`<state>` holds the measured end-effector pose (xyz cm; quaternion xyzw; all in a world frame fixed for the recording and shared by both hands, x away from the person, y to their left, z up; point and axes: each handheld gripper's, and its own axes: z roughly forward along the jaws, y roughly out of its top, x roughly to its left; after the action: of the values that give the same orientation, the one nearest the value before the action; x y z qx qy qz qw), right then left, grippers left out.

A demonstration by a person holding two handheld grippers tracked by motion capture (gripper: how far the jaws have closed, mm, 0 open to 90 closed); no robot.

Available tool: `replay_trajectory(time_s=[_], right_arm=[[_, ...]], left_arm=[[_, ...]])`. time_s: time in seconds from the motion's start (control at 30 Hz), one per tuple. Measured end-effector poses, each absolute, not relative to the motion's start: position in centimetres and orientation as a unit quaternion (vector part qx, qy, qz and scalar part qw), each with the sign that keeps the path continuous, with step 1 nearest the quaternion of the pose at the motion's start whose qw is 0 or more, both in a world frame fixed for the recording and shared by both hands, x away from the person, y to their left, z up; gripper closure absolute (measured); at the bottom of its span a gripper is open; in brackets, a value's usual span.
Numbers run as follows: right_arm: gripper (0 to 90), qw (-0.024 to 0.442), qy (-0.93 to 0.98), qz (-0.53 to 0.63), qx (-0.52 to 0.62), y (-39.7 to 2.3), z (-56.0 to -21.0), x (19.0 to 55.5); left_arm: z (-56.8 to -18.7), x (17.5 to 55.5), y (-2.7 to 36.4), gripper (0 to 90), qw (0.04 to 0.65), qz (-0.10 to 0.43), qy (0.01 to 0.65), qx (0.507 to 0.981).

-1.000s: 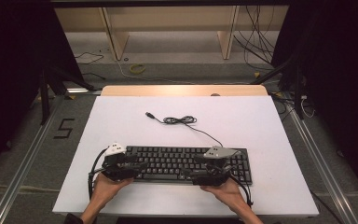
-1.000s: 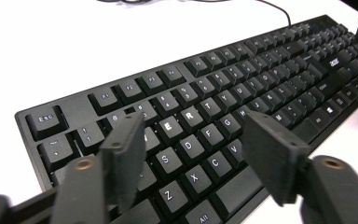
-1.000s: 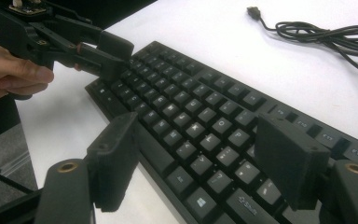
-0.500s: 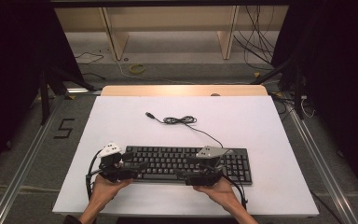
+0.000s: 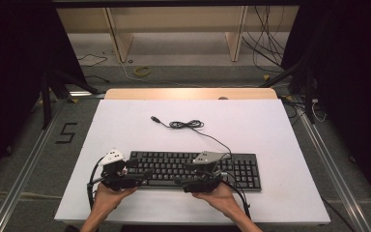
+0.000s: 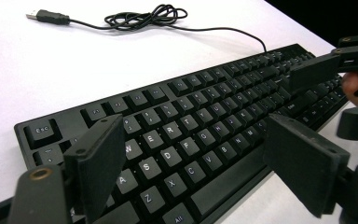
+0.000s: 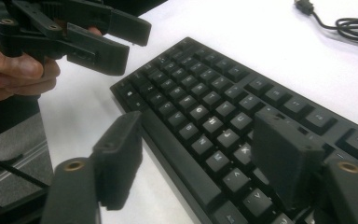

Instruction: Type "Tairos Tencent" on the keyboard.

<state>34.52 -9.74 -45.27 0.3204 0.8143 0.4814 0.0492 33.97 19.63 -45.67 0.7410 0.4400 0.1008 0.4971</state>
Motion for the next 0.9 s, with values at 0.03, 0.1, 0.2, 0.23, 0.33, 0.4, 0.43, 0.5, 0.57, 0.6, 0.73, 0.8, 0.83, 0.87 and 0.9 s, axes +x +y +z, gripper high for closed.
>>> replay_trajectory(time_s=[0.03,0.1,0.2,0.23,0.33,0.4,0.43,0.5,0.57,0.6,0.73,0.8,0.83,0.87,0.9], right_arm=[[38.2,0.048,0.815,0.481,0.319,-9.6,-45.3,34.5],[41.8,0.046,0.817,0.48,0.316,-9.4,-45.3,34.6],[49.2,0.044,0.823,0.475,0.31,-9.0,-45.3,34.6],[51.8,0.044,0.825,0.472,0.309,-8.9,-45.4,34.6],[61.0,0.041,0.828,0.468,0.307,-8.5,-45.6,34.7],[66.8,0.043,0.831,0.462,0.308,-8.3,-45.8,34.9],[69.1,0.043,0.831,0.461,0.308,-8.2,-45.9,34.9],[74.2,0.041,0.834,0.457,0.307,-7.9,-46.0,35.0],[78.2,0.04,0.836,0.455,0.305,-7.7,-46.2,35.0],[80.2,0.039,0.838,0.451,0.303,-7.5,-46.3,35.0],[86.9,0.035,0.844,0.443,0.301,-7.0,-46.7,35.1],[89.3,0.036,0.846,0.439,0.3,-6.7,-46.9,35.1],[90.0,0.037,0.847,0.437,0.3,-6.6,-47.0,35.2],[90.0,0.038,0.848,0.435,0.3,-6.6,-47.1,35.2],[90.0,0.037,0.849,0.432,0.302,-6.5,-47.2,35.2]], left_arm=[[-45.7,33.9,19.7,21.1,0.497,0.101,0.44,0.741],[-45.6,33.8,19.7,21.1,0.497,0.103,0.441,0.74],[-45.6,33.7,19.8,21.3,0.499,0.102,0.442,0.739],[-45.6,33.7,19.9,21.3,0.498,0.102,0.442,0.739],[-45.6,33.6,19.9,21.5,0.5,0.104,0.441,0.738],[-45.6,33.5,20.0,21.6,0.5,0.105,0.442,0.738],[-45.6,33.5,20.1,21.7,0.501,0.105,0.441,0.737],[-45.6,33.4,20.2,22.0,0.5,0.106,0.442,0.737],[-45.6,33.3,20.2,22.1,0.5,0.105,0.442,0.737],[-45.6,33.3,20.3,22.1,0.5,0.106,0.442,0.737],[-45.6,33.2,20.4,22.3,0.5,0.105,0.443,0.737],[-45.6,33.1,20.4,22.3,0.5,0.105,0.442,0.737],[-45.6,33.1,20.4,22.4,0.5,0.105,0.442,0.737],[-45.6,33.1,20.4,22.4,0.5,0.105,0.442,0.737],[-45.6,33.1,20.4,22.4,0.499,0.105,0.442,0.738]])
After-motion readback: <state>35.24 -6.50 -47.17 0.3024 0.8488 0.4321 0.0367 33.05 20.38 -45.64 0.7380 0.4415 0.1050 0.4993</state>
